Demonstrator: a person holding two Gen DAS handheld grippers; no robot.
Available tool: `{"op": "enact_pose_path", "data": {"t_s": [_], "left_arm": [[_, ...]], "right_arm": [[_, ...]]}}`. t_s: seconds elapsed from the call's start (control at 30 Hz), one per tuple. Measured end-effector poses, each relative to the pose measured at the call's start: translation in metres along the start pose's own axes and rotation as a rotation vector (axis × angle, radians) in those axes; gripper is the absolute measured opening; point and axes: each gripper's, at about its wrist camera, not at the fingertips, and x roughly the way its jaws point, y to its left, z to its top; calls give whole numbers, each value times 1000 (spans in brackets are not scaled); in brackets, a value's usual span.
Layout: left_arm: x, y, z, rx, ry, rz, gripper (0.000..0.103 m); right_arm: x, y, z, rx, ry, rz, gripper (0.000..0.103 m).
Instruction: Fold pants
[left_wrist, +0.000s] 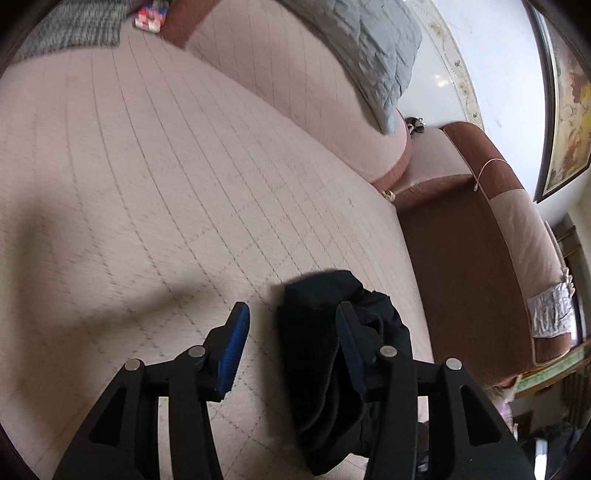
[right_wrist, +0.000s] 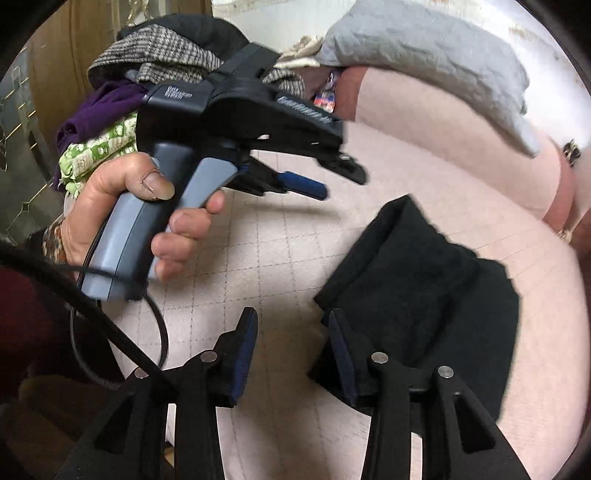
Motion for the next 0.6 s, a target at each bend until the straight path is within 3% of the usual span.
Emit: {"op": "enact_pose_path", "data": {"t_s": [0.13,0.23,0.3,0.37,0.53,0.6], "left_arm": [[-12,-39,-5,84,-35,-30,47],[3,-76,-6,129,-29,-76,52],[21,-91,-9,139,-8,-93,53],[34,-92,-16,131,8,-55,53],[66,-67,-37,66,71,115,53],[64,-58,-43,62,55,143,53]], "right_arm": [[-37,-43,-7,119,-63,-47,44],[-51,-97,-9,287,-91,-110,44],[-53,-137,-7,424,-114,-93,44],[-47,-175,-2,556,-130,-22,44],[5,-230,5,799,-84,291,45],[39,-244,4,848,-18,303,44]]}}
